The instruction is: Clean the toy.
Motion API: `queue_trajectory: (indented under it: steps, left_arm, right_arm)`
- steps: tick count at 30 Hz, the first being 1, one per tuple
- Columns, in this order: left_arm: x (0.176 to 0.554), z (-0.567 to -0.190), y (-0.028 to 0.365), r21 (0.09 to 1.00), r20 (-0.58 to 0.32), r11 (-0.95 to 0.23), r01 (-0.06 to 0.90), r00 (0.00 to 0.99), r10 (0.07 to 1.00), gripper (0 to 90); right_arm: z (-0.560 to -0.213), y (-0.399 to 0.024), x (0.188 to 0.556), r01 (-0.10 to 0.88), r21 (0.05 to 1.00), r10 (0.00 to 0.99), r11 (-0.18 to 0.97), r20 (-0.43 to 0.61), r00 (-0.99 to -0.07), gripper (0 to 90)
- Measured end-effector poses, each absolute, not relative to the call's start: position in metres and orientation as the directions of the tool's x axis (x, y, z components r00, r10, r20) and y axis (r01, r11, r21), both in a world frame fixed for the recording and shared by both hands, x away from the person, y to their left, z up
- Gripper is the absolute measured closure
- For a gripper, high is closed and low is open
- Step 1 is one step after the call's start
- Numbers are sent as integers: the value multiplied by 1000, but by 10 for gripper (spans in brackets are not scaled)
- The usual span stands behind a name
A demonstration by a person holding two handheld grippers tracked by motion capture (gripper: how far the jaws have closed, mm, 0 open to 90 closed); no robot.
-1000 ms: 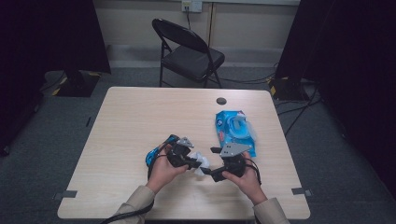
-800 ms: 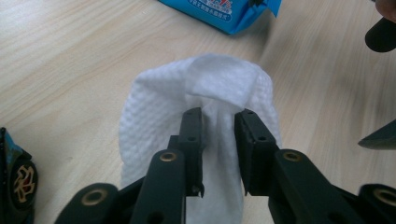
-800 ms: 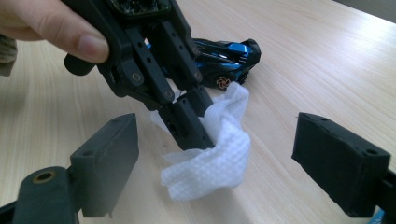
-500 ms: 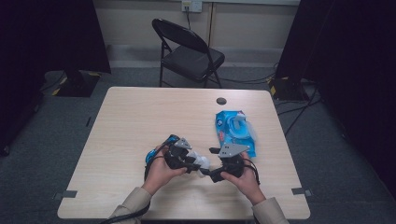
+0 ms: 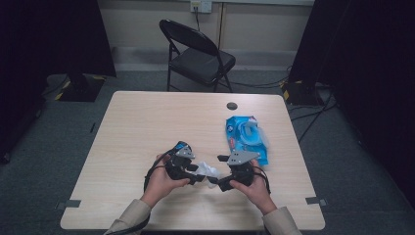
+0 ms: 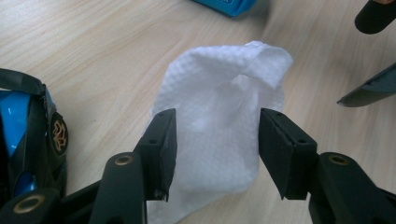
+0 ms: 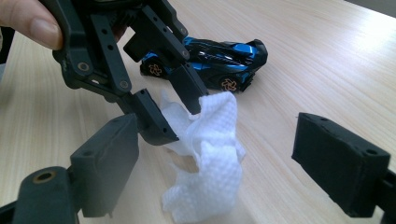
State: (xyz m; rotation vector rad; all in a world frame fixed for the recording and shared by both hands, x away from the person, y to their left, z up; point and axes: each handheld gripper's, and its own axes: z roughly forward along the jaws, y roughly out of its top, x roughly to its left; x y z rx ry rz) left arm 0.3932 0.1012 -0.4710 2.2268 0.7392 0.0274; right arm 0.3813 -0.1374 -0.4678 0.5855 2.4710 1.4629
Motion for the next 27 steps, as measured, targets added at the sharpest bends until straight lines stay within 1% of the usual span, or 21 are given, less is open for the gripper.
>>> queue_trajectory:
  steps: [2,6,7,8,9,10,12,13,20,23,27]
  left_arm:
    - [391,-469,104,690,-202,-529,494,833,514,481]
    - [388,-465,113,699,-204,-516,495,830,520,490]
    - [388,-465,113,699,-204,-516,495,830,520,490]
    - [388,-464,116,701,-201,-514,495,828,523,490]
    - [387,-464,118,701,-205,-508,500,824,528,491]
    - [387,-463,120,706,-206,-501,501,821,532,492]
    - [388,-462,125,707,-208,-493,507,816,540,493]
    - [388,-461,127,708,-206,-491,507,814,544,496]
    - [392,-458,138,712,-202,-475,517,799,567,491]
    - [394,-459,140,709,-206,-472,524,794,572,490]
    - [395,-463,137,706,-207,-478,523,797,568,494]
  right_arm:
    - [-468,-136,381,236,875,437,423,31,-899,164]
    - [-469,-137,382,252,874,458,415,38,-888,301]
    - [-469,-137,382,252,874,458,415,38,-888,301]
    - [-469,-138,383,263,869,460,420,46,-887,415]
    - [-469,-138,383,264,868,468,420,42,-883,438]
    - [-470,-138,382,271,867,468,419,50,-883,495]
    - [-469,-139,382,280,864,472,419,56,-880,543]
    - [-469,-139,381,284,862,472,419,61,-880,584]
    - [-470,-136,383,329,853,501,404,94,-860,783]
    - [-474,-132,384,335,842,508,423,85,-857,837]
    - [-484,-129,389,352,816,526,458,70,-847,867]
